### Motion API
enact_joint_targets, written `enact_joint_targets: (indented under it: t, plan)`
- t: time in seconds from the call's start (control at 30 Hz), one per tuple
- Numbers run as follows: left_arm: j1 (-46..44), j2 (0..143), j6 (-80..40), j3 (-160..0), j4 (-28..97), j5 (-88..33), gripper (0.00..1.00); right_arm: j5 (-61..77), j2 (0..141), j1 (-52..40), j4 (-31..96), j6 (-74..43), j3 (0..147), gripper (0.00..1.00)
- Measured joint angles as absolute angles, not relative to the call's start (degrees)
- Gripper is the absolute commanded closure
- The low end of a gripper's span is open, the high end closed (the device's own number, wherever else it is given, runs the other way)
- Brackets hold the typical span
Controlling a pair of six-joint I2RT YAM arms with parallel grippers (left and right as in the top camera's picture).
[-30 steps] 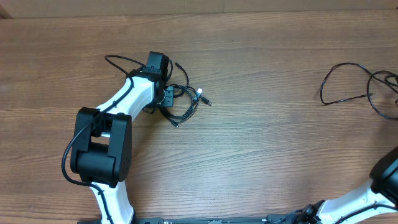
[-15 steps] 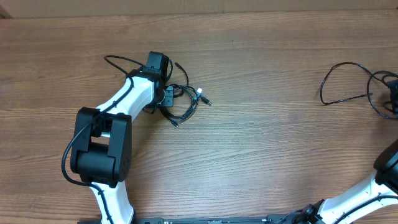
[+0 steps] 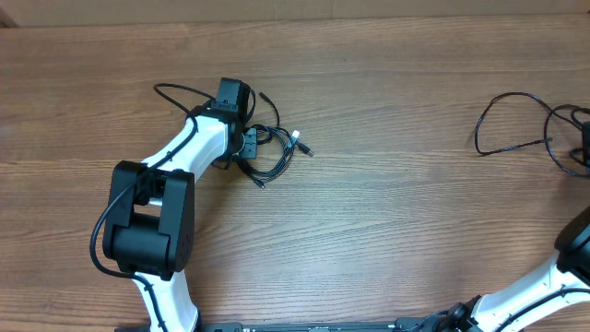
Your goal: Untangle cables
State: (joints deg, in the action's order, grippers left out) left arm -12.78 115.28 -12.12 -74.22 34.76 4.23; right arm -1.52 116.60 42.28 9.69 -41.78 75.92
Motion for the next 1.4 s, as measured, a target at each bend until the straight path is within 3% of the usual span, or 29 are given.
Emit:
enact_joint_targets:
  t: [0.07, 0.1, 0.27, 0.5, 0.77, 0.87, 0.9, 0.93, 0.97, 1.13, 1.27, 1.4]
  plan:
    - [-12.78, 115.26, -12.12, -74.22, 34.68, 4.32, 0.91, -1.48, 117.34, 42.28, 9.74, -41.80, 75.92, 0.93]
    - [-12.78, 115.26, -12.12, -74.22, 34.65, 4.32, 0.90, -1.50, 117.58, 42.28, 9.72, -42.15, 75.92, 0.96]
    - [-12.78, 115.26, -12.12, -74.17, 34.61, 4.34, 0.89, 1.50, 117.95, 42.35, 7.94, -41.34, 75.94, 0.96]
    - [-12.78, 115.26, -12.12, -73.95, 33.63, 4.45, 0.88, 19.84, 117.95, 42.00, 6.07, -37.74, 75.94, 0.96]
    - [-12.78, 115.26, -12.12, -73.95, 33.52, 4.62, 0.85, 31.79, 117.95, 38.02, 12.21, -35.18, 75.96, 0.96]
    - [-12.78, 115.26, -12.12, -73.95, 33.47, 4.64, 0.87, 33.04, 117.95, 36.93, 12.75, -34.63, 75.96, 0.77]
    - [-12.78, 115.28, -12.12, -73.91, 33.39, 4.64, 0.88, 33.23, 117.95, 36.64, 12.51, -34.52, 75.96, 0.56]
    - [-12.78, 115.26, -12.12, -73.91, 33.30, 4.64, 0.88, 33.50, 117.95, 36.36, 11.88, -34.79, 75.96, 0.16]
    - [-12.78, 115.26, -12.12, -73.89, 33.23, 4.64, 0.88, 33.65, 117.97, 36.32, 11.16, -34.50, 75.96, 0.00]
    - [-12.78, 115.26, -12.08, -73.87, 33.12, 4.75, 0.85, 34.20, 117.95, 36.34, 15.59, -33.91, 78.70, 0.00]
    - [-12.73, 115.28, -12.05, -73.84, 32.53, 4.82, 0.83, 33.08, 117.69, 36.10, 30.22, -30.50, 85.65, 0.00]
    - [-12.73, 115.28, -12.03, -73.73, 31.59, 4.78, 0.88, 31.88, 116.49, 34.76, 44.42, -27.75, 90.39, 0.01]
